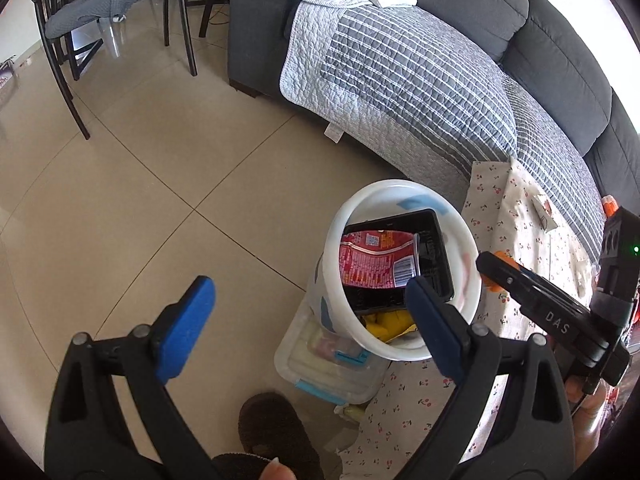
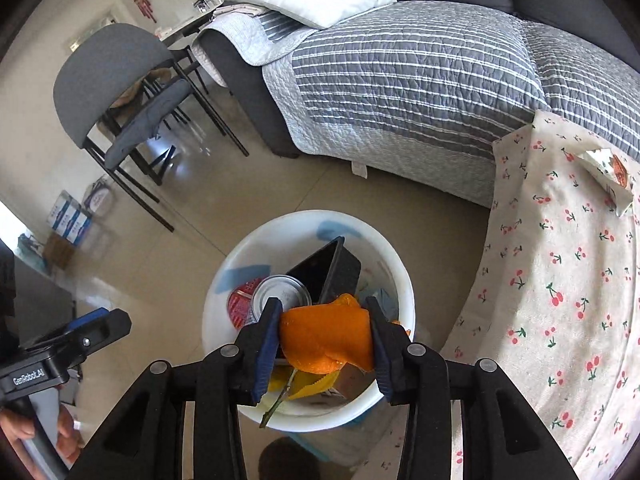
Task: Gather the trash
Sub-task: 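Drop the red can into the bin with the left tool while the right tool drops the orange peel in, then grasp the pecan snack bag with the left tool while the right tool grasps the white tissue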
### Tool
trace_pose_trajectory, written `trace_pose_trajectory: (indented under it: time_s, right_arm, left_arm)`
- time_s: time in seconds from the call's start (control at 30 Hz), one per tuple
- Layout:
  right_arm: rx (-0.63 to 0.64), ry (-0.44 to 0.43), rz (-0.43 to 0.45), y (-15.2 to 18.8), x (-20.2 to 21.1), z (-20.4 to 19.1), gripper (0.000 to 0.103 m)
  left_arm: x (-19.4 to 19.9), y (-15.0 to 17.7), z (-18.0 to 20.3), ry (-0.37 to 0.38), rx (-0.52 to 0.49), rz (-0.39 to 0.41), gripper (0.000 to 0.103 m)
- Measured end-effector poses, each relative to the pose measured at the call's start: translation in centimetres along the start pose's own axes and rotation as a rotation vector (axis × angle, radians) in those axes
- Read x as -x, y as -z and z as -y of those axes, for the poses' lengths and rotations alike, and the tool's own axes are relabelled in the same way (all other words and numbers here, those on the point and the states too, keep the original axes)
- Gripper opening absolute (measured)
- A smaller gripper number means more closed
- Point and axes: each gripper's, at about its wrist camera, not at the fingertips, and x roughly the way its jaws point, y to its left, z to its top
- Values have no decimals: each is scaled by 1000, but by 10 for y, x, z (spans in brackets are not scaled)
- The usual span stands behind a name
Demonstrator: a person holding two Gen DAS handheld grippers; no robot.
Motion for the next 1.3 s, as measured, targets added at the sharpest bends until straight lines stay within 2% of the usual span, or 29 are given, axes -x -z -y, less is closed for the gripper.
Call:
trace_pose_trajectory:
  time_s: [0.07, 0.1, 0.4, 0.67, 0.97, 1.3]
  right_arm:
    - [-21, -12, 9, -2, -1, 3, 66]
    - [-25, -16, 17, -3, 0, 4, 67]
    - [-28, 25, 25, 0, 20, 15, 67]
    - [-45, 90, 50, 14, 63, 52, 70]
    - [-104, 222, 76, 42, 122, 124, 74]
    - [-241, 450, 90, 65, 180, 242, 76]
  left_arm:
    - [0, 0, 1, 0, -2, 1, 96]
    - [0, -1, 1, 0, -3, 1, 96]
    - [-1, 1, 7, -16, -23, -2, 96]
    - [1, 2, 23, -27, -44, 4, 96]
    - [3, 4, 78, -13, -123, 10, 99]
    - [-4, 10, 161, -23, -242, 23, 102]
